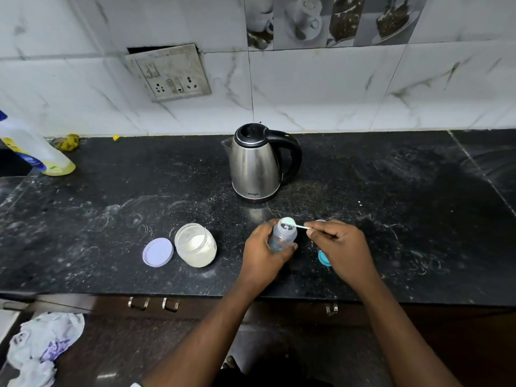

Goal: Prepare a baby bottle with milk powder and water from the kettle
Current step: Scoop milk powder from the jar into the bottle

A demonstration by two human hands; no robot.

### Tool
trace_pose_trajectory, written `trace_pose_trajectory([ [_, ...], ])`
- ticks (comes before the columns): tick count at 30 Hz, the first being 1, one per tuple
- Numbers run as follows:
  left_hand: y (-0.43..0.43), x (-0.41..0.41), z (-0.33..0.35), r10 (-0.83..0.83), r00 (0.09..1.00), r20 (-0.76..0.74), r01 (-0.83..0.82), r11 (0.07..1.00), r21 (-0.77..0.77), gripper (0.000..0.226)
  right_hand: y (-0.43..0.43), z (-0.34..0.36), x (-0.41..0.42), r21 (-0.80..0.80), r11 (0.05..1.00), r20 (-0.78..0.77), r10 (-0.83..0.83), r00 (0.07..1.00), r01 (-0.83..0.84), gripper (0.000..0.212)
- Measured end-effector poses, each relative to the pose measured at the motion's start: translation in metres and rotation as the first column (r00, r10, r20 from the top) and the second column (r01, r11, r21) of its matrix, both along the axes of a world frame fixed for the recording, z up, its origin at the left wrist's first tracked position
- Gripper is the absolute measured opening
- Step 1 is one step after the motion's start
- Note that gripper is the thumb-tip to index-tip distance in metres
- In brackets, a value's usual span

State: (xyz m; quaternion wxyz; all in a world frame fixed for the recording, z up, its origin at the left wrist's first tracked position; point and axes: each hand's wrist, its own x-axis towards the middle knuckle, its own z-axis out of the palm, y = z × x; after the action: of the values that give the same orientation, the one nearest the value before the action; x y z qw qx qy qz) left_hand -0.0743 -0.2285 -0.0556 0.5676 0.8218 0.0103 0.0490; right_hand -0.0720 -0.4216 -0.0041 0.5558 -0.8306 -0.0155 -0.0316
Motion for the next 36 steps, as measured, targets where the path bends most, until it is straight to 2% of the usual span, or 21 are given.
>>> trace_pose_trajectory([
  [6, 0.003, -0.001, 0.001, 0.0, 1.0, 0.005, 0.0, 1.0, 0.013, 0.057, 0.003, -0.002, -0.003, -0.063, 0.998, 0.077, 0.003, 0.997, 0.002, 0.021],
  [10, 0.005, -0.002, 0.0, -0.007, 1.0, 0.011, 0.007, 1.0, 0.021, 0.057, 0.003, -0.004, -0.004, -0.008, 1.0, 0.112, -0.009, 0.994, 0.01, 0.023],
  [13, 0.006, -0.002, 0.001, -0.01, 1.0, 0.008, 0.01, 0.999, 0.034, 0.056, 0.004, -0.007, -0.005, -0.044, 0.999, 0.11, 0.022, 0.994, -0.018, 0.024],
  [22, 0.008, -0.002, 0.004, -0.014, 1.0, 0.013, 0.013, 0.999, 0.042, 0.056, 0.006, -0.012, -0.006, -0.017, 1.0, 0.164, 0.025, 0.986, -0.022, 0.026],
  [26, 0.009, -0.002, 0.003, -0.011, 1.0, 0.022, 0.01, 0.998, 0.06, 0.056, 0.007, -0.013, -0.005, -0.104, 0.994, 0.174, 0.045, 0.984, -0.027, 0.027],
  [29, 0.009, -0.002, 0.003, -0.017, 1.0, 0.017, 0.016, 0.998, 0.061, 0.056, 0.006, -0.012, -0.005, -0.066, 0.998, 0.197, 0.027, 0.98, -0.014, 0.026],
  [36, 0.01, -0.003, 0.002, -0.014, 1.0, 0.012, 0.013, 0.999, 0.035, 0.055, 0.011, -0.01, -0.007, -0.101, 0.995, 0.211, 0.031, 0.977, -0.01, 0.026],
])
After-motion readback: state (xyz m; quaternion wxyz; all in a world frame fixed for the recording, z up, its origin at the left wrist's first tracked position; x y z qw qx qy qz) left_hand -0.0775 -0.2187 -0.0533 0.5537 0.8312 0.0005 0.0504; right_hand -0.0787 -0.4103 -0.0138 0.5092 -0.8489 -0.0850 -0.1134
